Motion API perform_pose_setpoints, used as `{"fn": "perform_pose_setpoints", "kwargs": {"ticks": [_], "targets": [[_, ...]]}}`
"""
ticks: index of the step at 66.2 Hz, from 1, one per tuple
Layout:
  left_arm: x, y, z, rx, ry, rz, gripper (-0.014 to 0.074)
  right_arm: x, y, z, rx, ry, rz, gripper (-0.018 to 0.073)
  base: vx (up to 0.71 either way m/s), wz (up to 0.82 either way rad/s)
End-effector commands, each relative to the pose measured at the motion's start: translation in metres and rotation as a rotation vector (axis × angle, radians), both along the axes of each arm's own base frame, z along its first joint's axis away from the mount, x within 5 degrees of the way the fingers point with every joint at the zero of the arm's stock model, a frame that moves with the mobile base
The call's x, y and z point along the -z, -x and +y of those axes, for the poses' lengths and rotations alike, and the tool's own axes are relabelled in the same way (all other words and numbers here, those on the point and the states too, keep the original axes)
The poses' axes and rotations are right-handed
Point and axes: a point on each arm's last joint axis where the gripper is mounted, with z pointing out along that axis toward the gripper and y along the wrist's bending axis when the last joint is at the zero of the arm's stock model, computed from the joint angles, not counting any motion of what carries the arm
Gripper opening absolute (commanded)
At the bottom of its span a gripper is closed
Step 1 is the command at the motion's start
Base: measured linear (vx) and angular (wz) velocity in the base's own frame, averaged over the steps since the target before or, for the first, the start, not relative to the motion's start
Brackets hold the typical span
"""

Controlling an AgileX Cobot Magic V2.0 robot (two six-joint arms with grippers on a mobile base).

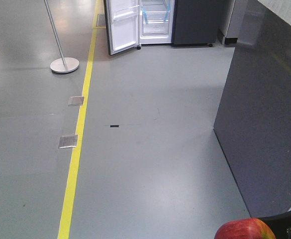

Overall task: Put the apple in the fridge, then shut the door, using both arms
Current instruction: 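Drive the base forward toward the refrigerator holding the apple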

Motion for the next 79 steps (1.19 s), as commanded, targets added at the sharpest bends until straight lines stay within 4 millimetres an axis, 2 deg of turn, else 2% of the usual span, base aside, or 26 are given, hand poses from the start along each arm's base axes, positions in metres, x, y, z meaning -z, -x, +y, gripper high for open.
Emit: {"fn": "perform_pose_setpoints", "kwargs": {"ticks": [1, 79], "targets": [[-0.0134, 0.0022, -0.0003, 0.008, 0.015, -0.107, -0.0006, -0.0125, -0.0032, 0.0019, 0.019, -0.055, -0.051, 0.0204, 0.20, -0.02], [-0.0134, 0.0022, -0.0003, 0.008, 0.015, -0.107, -0.0006, -0.0125, -0.0032, 0.0019, 0.019, -0.055, -0.052, 0.0204, 0.21, 0.03]]}}
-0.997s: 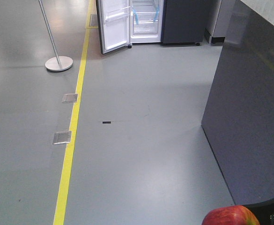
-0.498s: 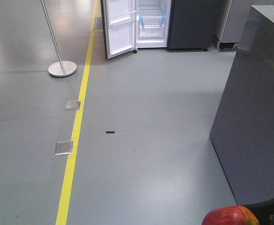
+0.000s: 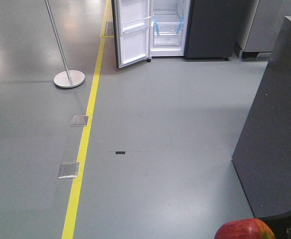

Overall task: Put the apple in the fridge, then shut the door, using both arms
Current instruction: 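Drive the base forward toward the refrigerator holding the apple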

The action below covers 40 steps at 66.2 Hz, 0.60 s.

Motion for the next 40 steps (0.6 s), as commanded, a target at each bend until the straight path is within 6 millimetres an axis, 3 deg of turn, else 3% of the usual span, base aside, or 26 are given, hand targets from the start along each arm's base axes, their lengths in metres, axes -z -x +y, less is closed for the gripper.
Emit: {"fn": "perform_pose_setpoints", "kwargs": {"ticks": [1, 40], "targets": [[-0.0134, 0.0022, -0.0003, 0.008, 0.015, -0.107, -0.0006, -0.0125, -0.0032, 0.0019, 0.019, -0.055, -0.052, 0.0204, 0.22, 0.04], [-0.0134, 0.0022, -0.0003, 0.008, 0.015, -0.107, -0.0006, -0.0125, -0.0032, 0.0019, 0.019, -0.055, -0.052, 0.0204, 0.21, 0.03]]}}
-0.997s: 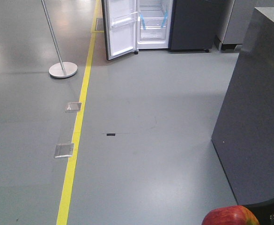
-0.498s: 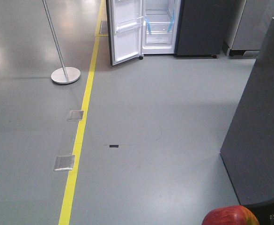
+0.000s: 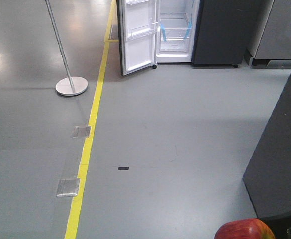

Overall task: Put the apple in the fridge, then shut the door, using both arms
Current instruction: 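Drive the base forward toward the refrigerator holding the apple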

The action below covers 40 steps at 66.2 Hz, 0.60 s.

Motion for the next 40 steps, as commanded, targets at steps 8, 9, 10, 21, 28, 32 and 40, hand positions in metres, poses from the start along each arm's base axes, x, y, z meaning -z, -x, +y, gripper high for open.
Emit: {"fn": "perform_pose_setpoints", "kwargs": {"ticks": [8, 9, 10, 21, 28, 32, 40], "targets": [[-0.0134, 0.0022, -0.0003, 0.008, 0.015, -0.107, -0.0006, -0.0125, -0.0032, 0.0019, 0.019, -0.055, -0.052, 0.0204, 0.21, 0.03], [-0.0134, 0.0022, -0.0003, 0.008, 0.015, -0.107, -0.0006, -0.0125, -0.0032, 0.0019, 0.019, -0.055, -0.052, 0.0204, 0.21, 0.02], [-0.0134, 0.0022, -0.0003, 0.008, 0.015, -0.107, -0.0006, -0.0125, -0.0032, 0.0019, 0.019, -0.055, -0.052, 0.0204, 0.21, 0.02], [-0.0134, 0.0022, -0.0003, 0.008, 0.015, -0.107, -0.0006, -0.0126, -0.0033, 0.0019, 0.020, -0.056, -0.052, 0.0204, 0.21, 0.02], [-0.0134, 0.0022, -0.0003, 0.008, 0.015, -0.107, -0.0006, -0.0125, -0.0032, 0.0019, 0.019, -0.055, -0.052, 0.0204, 0.20, 0.03], [-0.0134, 0.0022, -0.0003, 0.008, 0.015, -0.107, -0.0006, -0.0125, -0.0032, 0.0019, 0.019, -0.055, -0.052, 0.0204, 0.20, 0.03], [-0.0134, 0.0022, -0.0003, 0.008, 0.015, -0.107, -0.0006, -0.0125, -0.0032, 0.0019, 0.019, -0.055, -0.052, 0.0204, 0.20, 0.04]]}}
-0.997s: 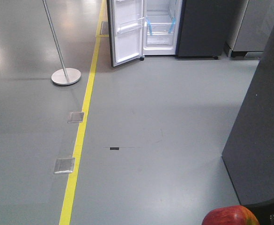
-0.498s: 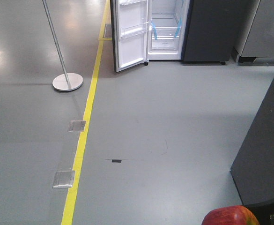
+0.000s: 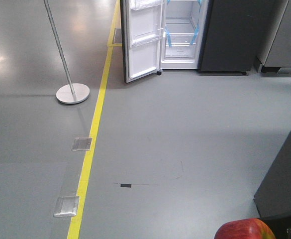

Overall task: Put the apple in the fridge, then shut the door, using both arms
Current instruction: 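Drive the base forward toward the refrigerator holding the apple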

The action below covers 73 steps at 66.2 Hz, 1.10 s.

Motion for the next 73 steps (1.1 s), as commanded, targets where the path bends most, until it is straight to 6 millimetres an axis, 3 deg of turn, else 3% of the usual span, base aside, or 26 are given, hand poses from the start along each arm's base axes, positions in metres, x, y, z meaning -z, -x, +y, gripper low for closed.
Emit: {"fn": "perform_pose_setpoints", "kwargs": {"ticks": [1, 73], "targets": [[-0.0134, 0.0022, -0.0003, 0.008, 0.015, -0.107, -0.0006, -0.0125, -0.0032, 0.0019, 0.019, -0.055, -0.052, 0.0204, 0.21, 0.04], [-0.0134, 0.0022, -0.0003, 0.008, 0.015, -0.107, -0.0006, -0.0125, -0.0031, 0.0019, 0.019, -0.055, -0.051, 0.0204, 0.22, -0.02]]}}
